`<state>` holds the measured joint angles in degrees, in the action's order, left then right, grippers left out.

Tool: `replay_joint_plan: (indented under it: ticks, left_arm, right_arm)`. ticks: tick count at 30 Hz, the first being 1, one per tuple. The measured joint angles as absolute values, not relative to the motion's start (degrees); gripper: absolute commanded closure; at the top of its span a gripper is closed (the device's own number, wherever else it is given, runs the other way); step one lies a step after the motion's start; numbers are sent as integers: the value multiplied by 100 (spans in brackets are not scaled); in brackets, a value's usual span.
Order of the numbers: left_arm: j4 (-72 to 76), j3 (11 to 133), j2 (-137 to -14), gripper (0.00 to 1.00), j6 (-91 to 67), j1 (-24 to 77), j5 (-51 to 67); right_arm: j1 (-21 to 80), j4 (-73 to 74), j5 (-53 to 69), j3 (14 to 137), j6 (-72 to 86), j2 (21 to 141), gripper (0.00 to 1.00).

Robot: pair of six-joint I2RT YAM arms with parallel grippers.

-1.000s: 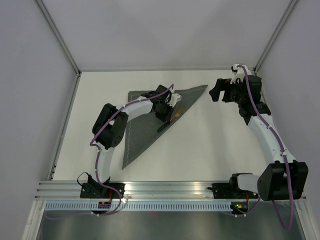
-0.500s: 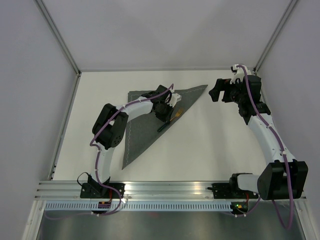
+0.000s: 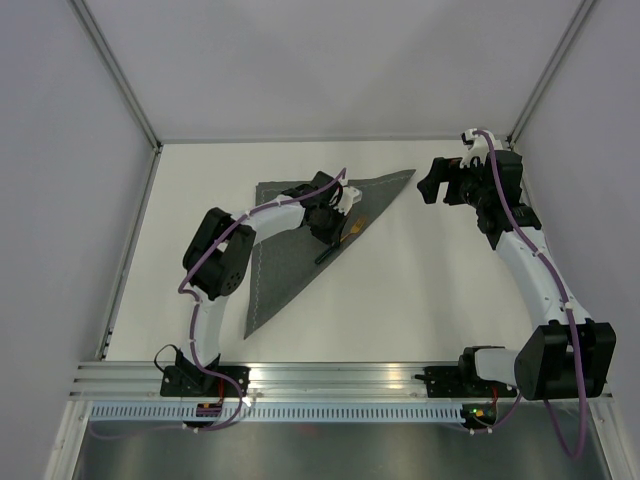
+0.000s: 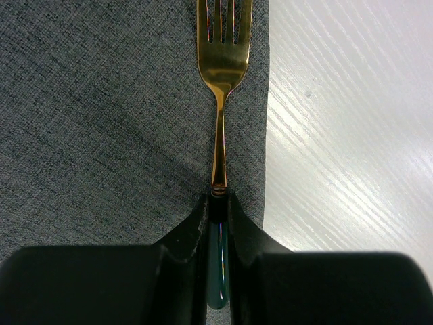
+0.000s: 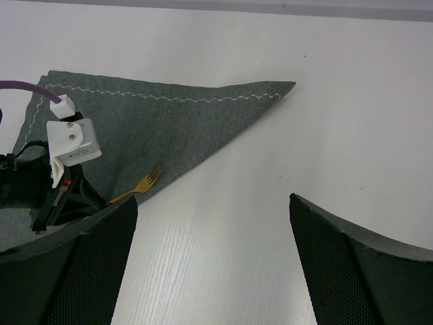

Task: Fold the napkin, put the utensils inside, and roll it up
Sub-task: Place the utensil onto the napkin

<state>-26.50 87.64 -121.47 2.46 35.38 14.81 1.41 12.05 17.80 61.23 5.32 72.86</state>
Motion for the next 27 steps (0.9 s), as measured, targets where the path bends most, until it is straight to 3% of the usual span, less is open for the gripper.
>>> replay_joint_plan:
  ticks: [6,13,27]
  left_arm:
    - [-2604,8726,-12130,77,237,3540,1450]
    - [-2563,8691,-12092,52,193,3551,1437]
    - [-2558,8680,-11974,49,174,3559,1420]
  right_arm:
    - [141,1205,1780,6123,530,7286,2]
    - [141,1205,1780,6123,532,7286,2]
    - [141,1208,1802,6123,580,7297,2]
